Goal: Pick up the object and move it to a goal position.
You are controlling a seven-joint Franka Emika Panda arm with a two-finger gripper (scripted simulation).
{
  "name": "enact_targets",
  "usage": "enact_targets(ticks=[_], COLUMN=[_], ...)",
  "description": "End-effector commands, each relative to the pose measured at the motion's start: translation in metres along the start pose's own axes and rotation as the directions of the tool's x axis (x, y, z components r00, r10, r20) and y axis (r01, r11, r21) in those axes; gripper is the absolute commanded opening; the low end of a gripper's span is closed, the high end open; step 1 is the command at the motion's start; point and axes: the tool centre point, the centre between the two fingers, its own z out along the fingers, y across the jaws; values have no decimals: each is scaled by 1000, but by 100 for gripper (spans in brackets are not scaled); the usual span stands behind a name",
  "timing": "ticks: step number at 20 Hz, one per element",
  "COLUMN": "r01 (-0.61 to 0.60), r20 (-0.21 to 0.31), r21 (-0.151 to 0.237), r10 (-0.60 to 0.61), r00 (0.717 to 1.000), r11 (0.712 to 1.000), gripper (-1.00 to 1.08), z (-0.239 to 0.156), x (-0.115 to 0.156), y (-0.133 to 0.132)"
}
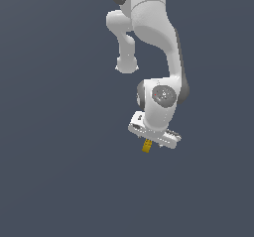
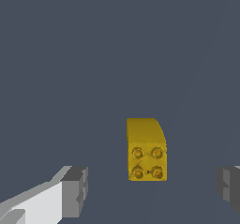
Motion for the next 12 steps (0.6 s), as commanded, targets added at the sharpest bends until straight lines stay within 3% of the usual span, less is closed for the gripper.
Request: enact_targets(ticks=[1, 12], r01=[0, -5], r20=[0, -1], r21=[0, 0], r10=[0, 5], r00=[1000, 1000], r11=[1000, 1000], gripper=[100, 100], z=[3, 48], x=[0, -1], y=[0, 0])
